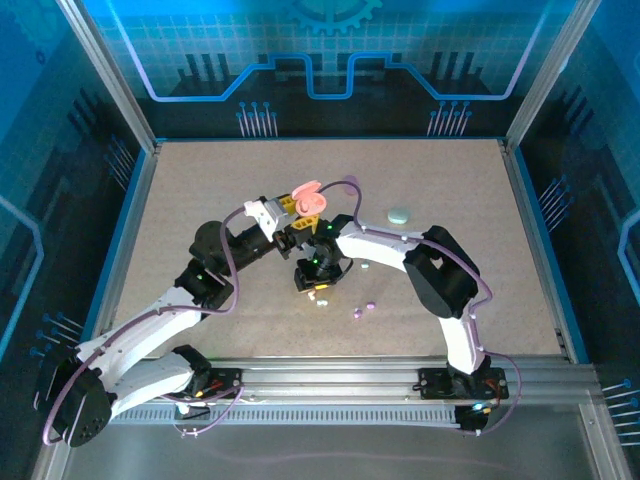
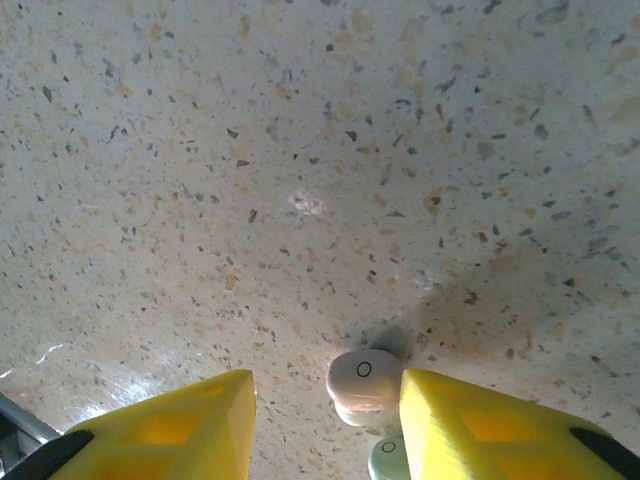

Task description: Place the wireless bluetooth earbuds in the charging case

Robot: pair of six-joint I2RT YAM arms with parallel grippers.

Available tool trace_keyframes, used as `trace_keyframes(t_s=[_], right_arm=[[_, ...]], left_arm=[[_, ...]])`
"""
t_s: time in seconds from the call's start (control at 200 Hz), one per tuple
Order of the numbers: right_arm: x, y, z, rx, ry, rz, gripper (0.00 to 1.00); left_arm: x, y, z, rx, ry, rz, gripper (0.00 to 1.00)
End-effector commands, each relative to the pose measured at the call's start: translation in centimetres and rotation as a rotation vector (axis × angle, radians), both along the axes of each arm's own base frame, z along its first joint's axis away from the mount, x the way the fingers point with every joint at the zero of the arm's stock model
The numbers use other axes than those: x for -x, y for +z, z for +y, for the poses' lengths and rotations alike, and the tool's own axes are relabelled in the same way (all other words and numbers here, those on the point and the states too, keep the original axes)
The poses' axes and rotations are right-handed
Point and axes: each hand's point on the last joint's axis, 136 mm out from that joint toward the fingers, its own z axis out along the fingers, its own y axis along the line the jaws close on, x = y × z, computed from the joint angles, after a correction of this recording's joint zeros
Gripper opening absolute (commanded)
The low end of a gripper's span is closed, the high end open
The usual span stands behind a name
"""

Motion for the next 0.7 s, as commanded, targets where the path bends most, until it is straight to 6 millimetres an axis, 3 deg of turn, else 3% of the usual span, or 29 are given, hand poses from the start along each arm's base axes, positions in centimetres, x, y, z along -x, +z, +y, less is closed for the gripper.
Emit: trace_keyframes(t_s=[0.0,0.4,0.69], right_arm=[[0.8,-0.9,-0.5,0.052,-0.015,0.023,0.44],[1.7,-2.4,-0.5,0.059,-0.025,0.069,0.43],[1.5,-2.1,0.5,0.02,-0.002,0.055,0.36]], left_arm=[[0.3,1.1,0.4,0.015,0.015,-0.037,0.29],[0.3,1.0,0.3,0.014,0.013,-0.035,0.29],[0.3,1.0,0.3,0.012,0.013,-0.034,0.29]])
